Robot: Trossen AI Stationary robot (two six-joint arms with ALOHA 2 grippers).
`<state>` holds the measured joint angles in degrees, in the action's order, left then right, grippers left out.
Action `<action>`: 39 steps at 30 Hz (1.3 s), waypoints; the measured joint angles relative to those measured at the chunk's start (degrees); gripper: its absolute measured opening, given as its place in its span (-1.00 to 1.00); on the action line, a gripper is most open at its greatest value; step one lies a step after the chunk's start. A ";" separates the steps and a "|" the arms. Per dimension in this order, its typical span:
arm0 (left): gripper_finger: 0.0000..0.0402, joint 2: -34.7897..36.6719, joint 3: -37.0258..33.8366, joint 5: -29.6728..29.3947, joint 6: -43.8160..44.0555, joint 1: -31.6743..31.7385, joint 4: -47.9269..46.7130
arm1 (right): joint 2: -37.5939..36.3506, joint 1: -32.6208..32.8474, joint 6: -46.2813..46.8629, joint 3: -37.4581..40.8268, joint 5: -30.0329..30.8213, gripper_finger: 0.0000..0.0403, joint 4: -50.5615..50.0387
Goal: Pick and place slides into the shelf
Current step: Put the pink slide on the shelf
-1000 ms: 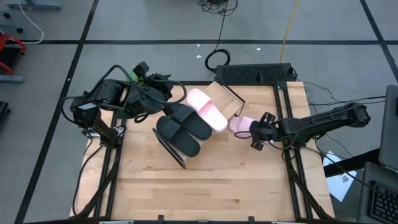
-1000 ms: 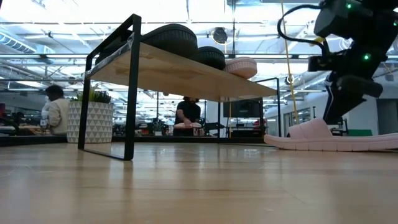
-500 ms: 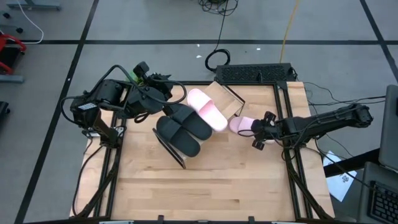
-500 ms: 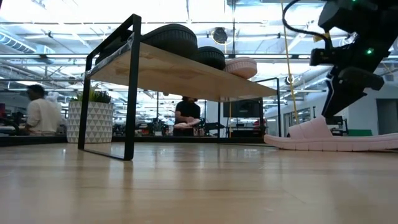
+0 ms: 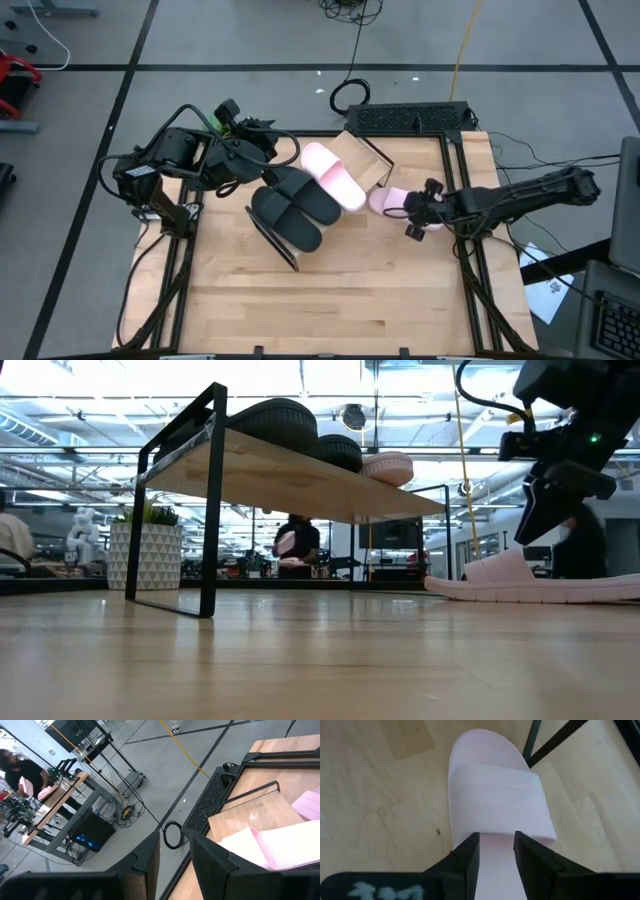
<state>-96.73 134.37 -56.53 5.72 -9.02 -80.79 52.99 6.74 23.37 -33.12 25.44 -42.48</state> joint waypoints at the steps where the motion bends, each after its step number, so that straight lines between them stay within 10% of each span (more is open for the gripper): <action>1: -0.44 0.00 0.00 -0.02 0.00 0.00 0.04 | 0.45 0.00 -0.21 -0.01 -0.01 -0.46 0.22; 12: -0.44 0.00 0.00 -0.48 0.12 -0.01 1.03 | 3.63 -0.56 -13.99 -0.03 7.62 -0.46 8.57; 39: -0.44 0.00 0.00 -0.40 0.15 0.00 0.97 | 2.52 -1.01 -13.98 -2.19 -0.25 -0.46 5.23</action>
<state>-96.73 134.37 -56.93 5.87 -9.02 -79.83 55.51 5.74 9.39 -35.31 25.19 -37.25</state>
